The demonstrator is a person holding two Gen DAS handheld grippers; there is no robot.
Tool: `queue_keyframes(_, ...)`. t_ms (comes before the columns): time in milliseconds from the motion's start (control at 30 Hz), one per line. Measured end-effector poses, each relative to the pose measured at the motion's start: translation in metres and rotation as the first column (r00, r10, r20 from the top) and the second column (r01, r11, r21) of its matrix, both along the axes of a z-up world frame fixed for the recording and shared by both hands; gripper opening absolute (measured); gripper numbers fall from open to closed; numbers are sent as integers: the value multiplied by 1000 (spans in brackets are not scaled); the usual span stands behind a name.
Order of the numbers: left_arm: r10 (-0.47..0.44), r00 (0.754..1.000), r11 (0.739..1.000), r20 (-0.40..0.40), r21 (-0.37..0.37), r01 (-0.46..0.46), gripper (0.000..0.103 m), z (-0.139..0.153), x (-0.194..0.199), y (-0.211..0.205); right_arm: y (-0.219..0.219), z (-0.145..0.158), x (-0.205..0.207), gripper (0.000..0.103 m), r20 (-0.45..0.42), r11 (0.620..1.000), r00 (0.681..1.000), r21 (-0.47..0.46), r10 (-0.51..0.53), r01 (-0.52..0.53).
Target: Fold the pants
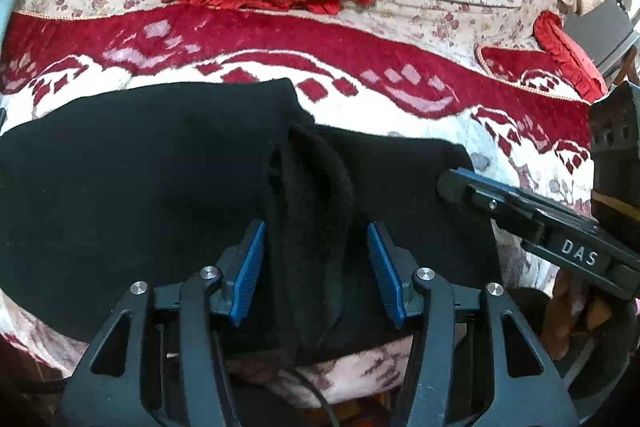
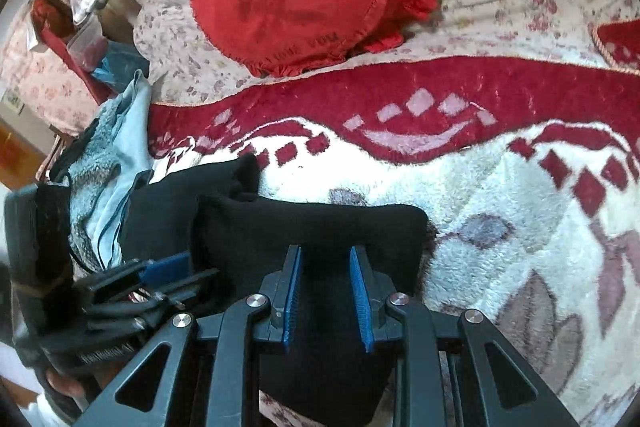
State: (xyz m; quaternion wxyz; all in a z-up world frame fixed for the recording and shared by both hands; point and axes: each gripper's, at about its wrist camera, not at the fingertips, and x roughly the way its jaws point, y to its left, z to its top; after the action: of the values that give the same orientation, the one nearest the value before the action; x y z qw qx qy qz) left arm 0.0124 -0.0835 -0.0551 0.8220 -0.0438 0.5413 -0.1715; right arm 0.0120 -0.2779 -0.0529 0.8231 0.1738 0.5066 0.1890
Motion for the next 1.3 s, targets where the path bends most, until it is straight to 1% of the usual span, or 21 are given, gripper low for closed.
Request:
queue_keyframes(33, 2, 1000, 1000, 7, -7, -2, 51, 0, 0, -1, -1, 0, 0, 23, -2, 1000, 1000, 9, -1, 1)
queue_keyframes(67, 7, 1000, 1000, 8, -13, -6, 48, -1, 1, -1, -3, -1, 0, 23, -3, 1000, 1000, 22, -4, 4)
queue_keyframes(100, 12, 1000, 1000, 7, -19, -11, 40, -1, 1, -1, -5, -1, 0, 23, -4, 999, 1000, 38, -7, 7)
queue_keyframes(133, 12, 1000, 1000, 6, -23, -12, 35, -1, 1, -1, -7, -1, 0, 23, -4, 999, 1000, 50, -10, 10)
queue_keyframes(167, 10, 1000, 1000, 4, -28, -10, 26, 0, 1, 0, -7, -1, -1, 23, -4, 998, 1000, 56, -11, 12)
queue_keyframes(200, 10, 1000, 999, 4, -34, -10, 22, 1, 1, 1, -7, 1, -2, 23, -1, 998, 1000, 56, -14, 14)
queue_keyframes(267, 12, 1000, 999, 16, -33, -11, 19, 6, -2, 4, -5, 6, -7, 23, 14, 999, 1000, 32, -10, 10)
queue_keyframes(367, 13, 999, 999, 38, -30, -12, 18, 13, -7, 6, 1, 11, -14, 23, 18, 1000, 1000, 4, 4, -4)
queue_keyframes(533, 27, 997, 1000, 68, -17, -26, 18, 20, -13, 11, 6, 19, -27, 23, 24, 1000, 999, -5, 21, -21)
queue_keyframes(700, 46, 998, 999, 45, -17, -46, 18, 11, -11, 17, 10, 18, -31, 23, 15, 999, 999, -16, 30, -30)
queue_keyframes(800, 49, 998, 999, 33, -8, -49, 18, 3, -9, 17, 12, 12, -29, 23, -3, 999, 1000, -21, 30, -30)
queue_keyframes(967, 54, 998, 998, 28, -10, -54, 18, 0, -8, 17, 17, 1, -23, 23, -25, 999, 999, -28, 36, -37)
queue_keyframes(1133, 58, 998, 998, 26, -20, -58, 18, 0, -7, 18, 18, 3, -24, 23, -25, 999, 999, -33, 37, -38)
queue_keyframes(1300, 63, 998, 997, 31, -39, -61, 18, -3, -9, 21, 20, 10, -32, 24, -2, 998, 998, -39, 56, -56)
